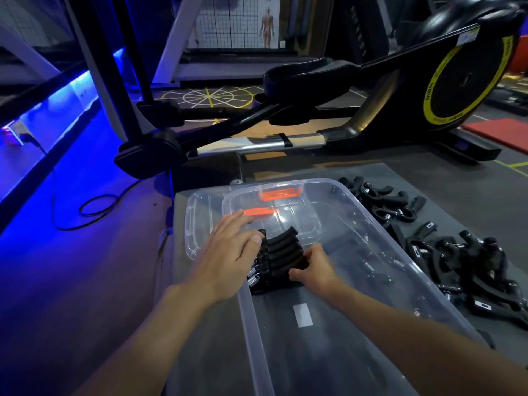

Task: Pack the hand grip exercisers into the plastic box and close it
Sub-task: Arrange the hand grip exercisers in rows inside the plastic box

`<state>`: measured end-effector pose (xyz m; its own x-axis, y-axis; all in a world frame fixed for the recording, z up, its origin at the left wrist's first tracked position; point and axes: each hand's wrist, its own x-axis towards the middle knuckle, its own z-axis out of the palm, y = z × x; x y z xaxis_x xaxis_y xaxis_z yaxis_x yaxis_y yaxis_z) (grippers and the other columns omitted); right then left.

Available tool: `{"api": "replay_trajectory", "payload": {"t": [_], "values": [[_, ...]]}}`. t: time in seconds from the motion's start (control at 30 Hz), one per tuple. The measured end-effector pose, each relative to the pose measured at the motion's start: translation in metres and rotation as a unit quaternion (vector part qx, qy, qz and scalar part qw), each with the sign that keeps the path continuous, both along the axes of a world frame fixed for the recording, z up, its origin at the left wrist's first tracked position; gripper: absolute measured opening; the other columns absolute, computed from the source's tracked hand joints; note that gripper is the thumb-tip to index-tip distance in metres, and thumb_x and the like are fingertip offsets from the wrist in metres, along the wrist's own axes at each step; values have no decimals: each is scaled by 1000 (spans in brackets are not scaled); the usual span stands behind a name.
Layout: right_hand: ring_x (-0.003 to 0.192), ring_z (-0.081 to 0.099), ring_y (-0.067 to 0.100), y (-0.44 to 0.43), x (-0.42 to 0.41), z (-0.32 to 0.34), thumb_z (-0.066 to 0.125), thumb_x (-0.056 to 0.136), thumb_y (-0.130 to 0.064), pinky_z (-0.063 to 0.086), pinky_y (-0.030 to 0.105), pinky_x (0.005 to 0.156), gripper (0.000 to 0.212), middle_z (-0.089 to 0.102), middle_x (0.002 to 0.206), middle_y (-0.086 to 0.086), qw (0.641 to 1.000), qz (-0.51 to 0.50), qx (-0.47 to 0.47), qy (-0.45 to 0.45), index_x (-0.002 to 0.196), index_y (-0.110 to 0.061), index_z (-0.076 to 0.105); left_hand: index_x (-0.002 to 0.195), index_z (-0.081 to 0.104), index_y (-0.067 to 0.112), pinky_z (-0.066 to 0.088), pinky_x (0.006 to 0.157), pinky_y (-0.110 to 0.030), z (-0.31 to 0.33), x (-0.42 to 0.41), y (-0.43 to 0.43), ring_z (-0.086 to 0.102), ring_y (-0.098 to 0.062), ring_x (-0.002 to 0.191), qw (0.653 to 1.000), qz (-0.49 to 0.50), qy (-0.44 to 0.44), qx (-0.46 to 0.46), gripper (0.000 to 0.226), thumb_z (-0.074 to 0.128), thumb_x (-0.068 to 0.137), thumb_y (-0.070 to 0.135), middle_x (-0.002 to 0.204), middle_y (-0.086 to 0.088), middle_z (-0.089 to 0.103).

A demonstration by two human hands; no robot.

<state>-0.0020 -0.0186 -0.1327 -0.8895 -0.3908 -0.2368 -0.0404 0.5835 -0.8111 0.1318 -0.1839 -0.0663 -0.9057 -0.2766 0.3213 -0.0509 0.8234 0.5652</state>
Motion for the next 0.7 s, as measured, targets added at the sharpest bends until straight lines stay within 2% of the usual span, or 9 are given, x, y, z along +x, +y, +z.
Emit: {"api": "replay_trajectory", "payload": {"t": [0.07, 0.2, 0.47, 0.6, 0.7], "values": [[83, 55, 17, 3, -1, 0, 77, 73, -12, 43, 25, 65, 41, 57, 94, 5, 998, 23, 27, 44, 98, -11, 44, 112, 68, 27, 13, 118, -29, 0, -1, -1, 21, -6, 143, 1000, -1, 3, -4, 61, 18, 92, 55, 139, 7, 49], [85, 60, 21, 5, -1, 2, 78, 73, -19, 49, 33, 71, 39, 60, 92, 3, 995, 41, 48, 78, 93, -14, 45, 113, 68, 27, 11, 119, -29, 1, 0, 1, 20, -5, 143, 1000, -4, -2, -3, 63, 16, 91, 56, 139, 9, 48], [80, 54, 15, 7, 0, 8, 78, 74, -23, 41, 28, 66, 41, 55, 83, -6, 992, 57, 72, 85, 87, -20, 39, 112, 67, 27, 18, 117, -34, 6, 1, 1, 23, -5, 141, 1000, -5, -11, -22, 60, 19, 89, 55, 136, 10, 49], [91, 56, 17, 10, 1, 21, 77, 74, -25, 40, 28, 71, 46, 54, 95, -4, 982, 100, 130, 92, 100, -17, 39, 114, 65, 29, 18, 112, -29, 18, -4, 1, 34, -6, 132, 994, -8, -51, -92, 60, 22, 84, 59, 126, 16, 53], [103, 57, 23, 14, -1, 39, 73, 79, -25, 43, 30, 77, 49, 55, 111, 4, 976, 109, 158, 100, 113, -12, 40, 111, 64, 31, 26, 110, -32, 32, -15, 10, 44, -6, 122, 995, -5, -39, -92, 53, 26, 84, 57, 117, 19, 57]]}}
